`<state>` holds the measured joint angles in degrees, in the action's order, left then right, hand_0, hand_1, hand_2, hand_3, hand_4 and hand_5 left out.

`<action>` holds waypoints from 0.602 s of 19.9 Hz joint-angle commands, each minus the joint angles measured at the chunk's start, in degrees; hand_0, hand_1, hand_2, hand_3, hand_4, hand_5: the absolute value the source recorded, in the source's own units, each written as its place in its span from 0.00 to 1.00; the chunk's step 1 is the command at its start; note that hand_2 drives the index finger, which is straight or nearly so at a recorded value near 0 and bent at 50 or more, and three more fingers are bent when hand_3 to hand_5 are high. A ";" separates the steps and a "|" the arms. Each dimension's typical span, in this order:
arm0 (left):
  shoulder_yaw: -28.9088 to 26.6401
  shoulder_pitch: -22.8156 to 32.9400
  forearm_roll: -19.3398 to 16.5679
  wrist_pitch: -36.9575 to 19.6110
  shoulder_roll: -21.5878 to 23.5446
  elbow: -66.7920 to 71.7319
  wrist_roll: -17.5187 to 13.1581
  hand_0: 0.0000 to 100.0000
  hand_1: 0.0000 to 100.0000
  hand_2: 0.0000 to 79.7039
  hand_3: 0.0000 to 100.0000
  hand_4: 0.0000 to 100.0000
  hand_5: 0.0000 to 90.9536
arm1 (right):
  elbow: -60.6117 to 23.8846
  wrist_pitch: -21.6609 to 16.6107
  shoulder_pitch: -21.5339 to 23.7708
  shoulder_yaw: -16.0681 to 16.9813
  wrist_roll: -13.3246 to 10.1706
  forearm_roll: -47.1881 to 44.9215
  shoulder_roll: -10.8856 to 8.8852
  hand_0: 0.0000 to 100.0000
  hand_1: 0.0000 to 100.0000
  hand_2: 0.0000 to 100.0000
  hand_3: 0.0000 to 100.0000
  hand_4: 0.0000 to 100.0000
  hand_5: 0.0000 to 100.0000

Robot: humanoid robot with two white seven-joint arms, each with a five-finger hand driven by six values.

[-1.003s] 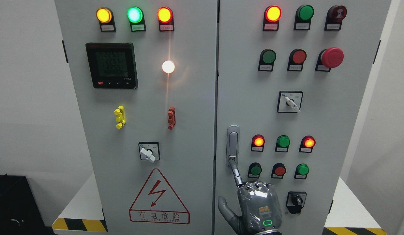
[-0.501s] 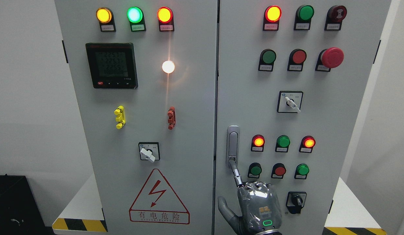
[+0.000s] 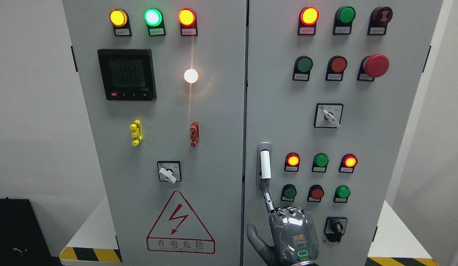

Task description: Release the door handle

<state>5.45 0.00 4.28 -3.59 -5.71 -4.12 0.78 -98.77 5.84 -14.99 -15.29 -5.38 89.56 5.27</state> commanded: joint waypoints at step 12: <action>0.00 0.97 0.03 -0.01 0.00 -0.01 0.01 0.12 0.56 0.00 0.00 0.00 0.00 | 0.42 -0.04 0.40 -0.01 0.10 0.00 0.00 0.42 0.21 0.11 1.00 1.00 1.00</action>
<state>5.45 0.00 4.26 -3.59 -5.71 -4.11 0.78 -98.50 5.83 -14.78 -15.32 -4.90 89.55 5.28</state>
